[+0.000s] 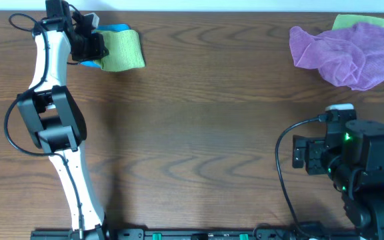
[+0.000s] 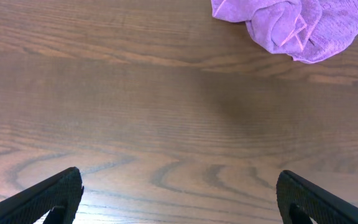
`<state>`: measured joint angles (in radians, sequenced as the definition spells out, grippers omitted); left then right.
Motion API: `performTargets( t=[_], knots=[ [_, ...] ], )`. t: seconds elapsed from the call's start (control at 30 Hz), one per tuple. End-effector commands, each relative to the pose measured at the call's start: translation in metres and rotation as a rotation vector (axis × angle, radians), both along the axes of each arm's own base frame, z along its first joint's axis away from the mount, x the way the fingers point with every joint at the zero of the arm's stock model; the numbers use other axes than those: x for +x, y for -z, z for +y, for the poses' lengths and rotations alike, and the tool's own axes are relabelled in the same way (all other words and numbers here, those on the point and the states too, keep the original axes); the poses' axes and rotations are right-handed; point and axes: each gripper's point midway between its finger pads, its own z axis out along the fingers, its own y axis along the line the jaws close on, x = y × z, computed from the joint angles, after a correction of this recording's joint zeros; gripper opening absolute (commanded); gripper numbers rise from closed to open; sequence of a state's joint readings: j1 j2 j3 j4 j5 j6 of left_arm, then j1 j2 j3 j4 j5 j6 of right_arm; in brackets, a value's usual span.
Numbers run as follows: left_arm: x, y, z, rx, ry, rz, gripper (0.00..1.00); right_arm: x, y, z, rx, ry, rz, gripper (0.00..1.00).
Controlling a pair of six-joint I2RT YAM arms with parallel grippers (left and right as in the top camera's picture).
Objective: Fold the cloth
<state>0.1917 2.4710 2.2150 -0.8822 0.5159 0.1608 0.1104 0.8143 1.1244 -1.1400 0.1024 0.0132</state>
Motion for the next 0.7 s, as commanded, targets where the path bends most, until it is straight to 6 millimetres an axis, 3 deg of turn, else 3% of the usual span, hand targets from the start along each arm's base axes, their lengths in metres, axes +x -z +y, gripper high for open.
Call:
performTargets(
  t=[0.0,0.17,0.37,0.67],
  knots=[
    [-0.002,0.009,0.001,0.002,0.003,0.016,0.06,-0.001,0.001,-0.002,-0.012,0.002,0.002,0.99],
    [0.000,0.008,0.003,0.013,-0.001,0.009,0.06,-0.001,0.001,-0.002,-0.012,0.002,0.002,0.99],
    [0.003,0.007,0.026,0.142,-0.048,0.012,0.06,-0.001,0.001,-0.002,-0.012,0.002,0.002,0.99],
    [0.002,0.010,0.045,0.245,-0.087,0.025,0.06,-0.001,0.001,-0.002,-0.012,0.002,0.002,0.99]
  ],
)
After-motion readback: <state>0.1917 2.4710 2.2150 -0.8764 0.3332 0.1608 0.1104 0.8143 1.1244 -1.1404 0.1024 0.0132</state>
